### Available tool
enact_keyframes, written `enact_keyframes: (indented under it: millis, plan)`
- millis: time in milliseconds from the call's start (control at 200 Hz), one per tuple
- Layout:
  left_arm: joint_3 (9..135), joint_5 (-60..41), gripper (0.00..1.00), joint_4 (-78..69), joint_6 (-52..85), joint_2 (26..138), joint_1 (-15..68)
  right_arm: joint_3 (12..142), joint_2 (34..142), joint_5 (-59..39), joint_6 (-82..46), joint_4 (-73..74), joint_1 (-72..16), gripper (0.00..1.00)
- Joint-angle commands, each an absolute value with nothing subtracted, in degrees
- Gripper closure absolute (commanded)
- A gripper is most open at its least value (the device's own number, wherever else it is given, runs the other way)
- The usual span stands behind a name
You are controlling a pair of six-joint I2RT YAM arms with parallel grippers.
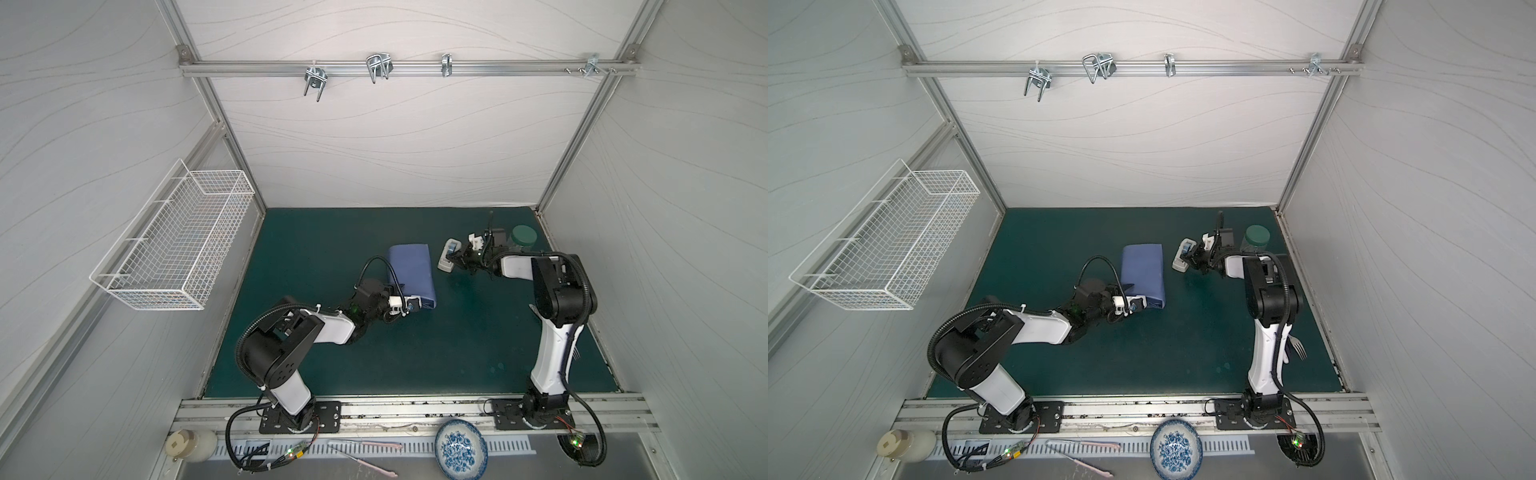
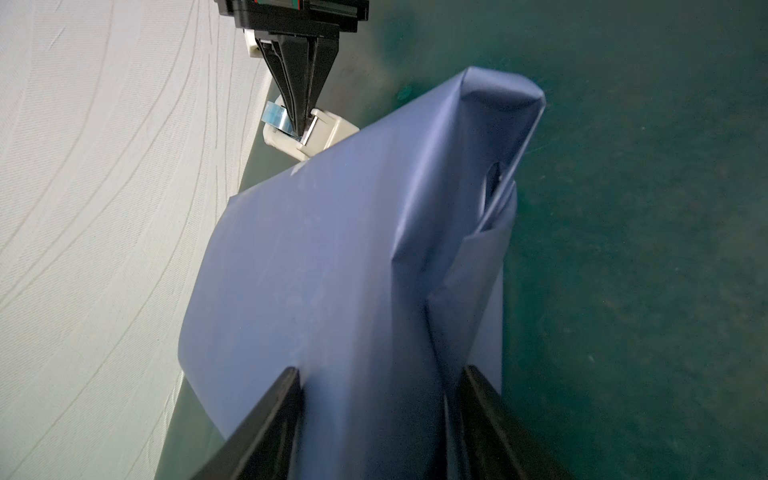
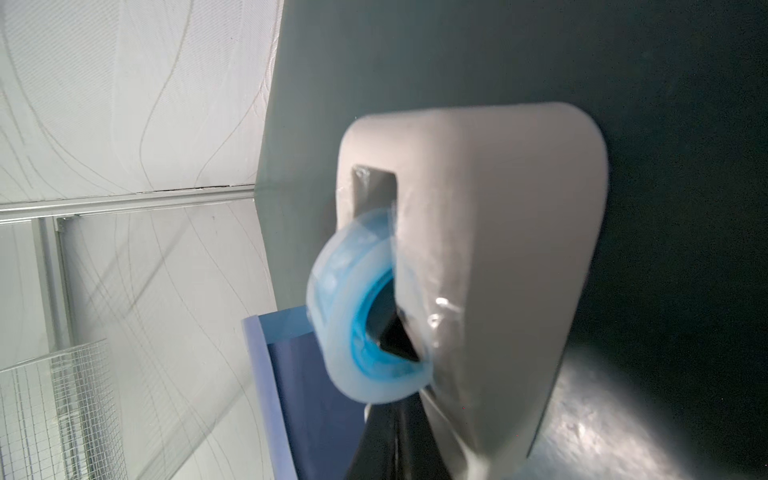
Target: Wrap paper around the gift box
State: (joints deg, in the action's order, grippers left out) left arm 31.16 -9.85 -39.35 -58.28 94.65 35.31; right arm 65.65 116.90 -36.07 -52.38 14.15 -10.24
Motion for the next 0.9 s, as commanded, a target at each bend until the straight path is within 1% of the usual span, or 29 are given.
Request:
enact_keyframes:
  millis: [0, 50, 355, 895]
  plan:
    - [31.9, -9.1, 0.38, -33.3, -57.9, 96.6, 35.4, 64.7, 115.7, -37.7, -55.2, 15.5, -10.4, 0.98]
    - [31.9, -9.1, 0.38, -33.2, -57.9, 96.6, 35.5, 64.5, 115.5, -38.0, -55.8, 16.3, -10.4, 1.0]
    - [32.1, -9.0, 0.38, -32.9, -58.0, 96.6, 35.4, 63.5, 114.3, -40.6, -60.6, 20.8, -10.3, 1.0]
    - [32.3, -8.8, 0.38, -32.2, -58.3, 96.7, 35.5, 60.7, 112.1, -42.9, -64.7, 25.5, -10.8, 1.0]
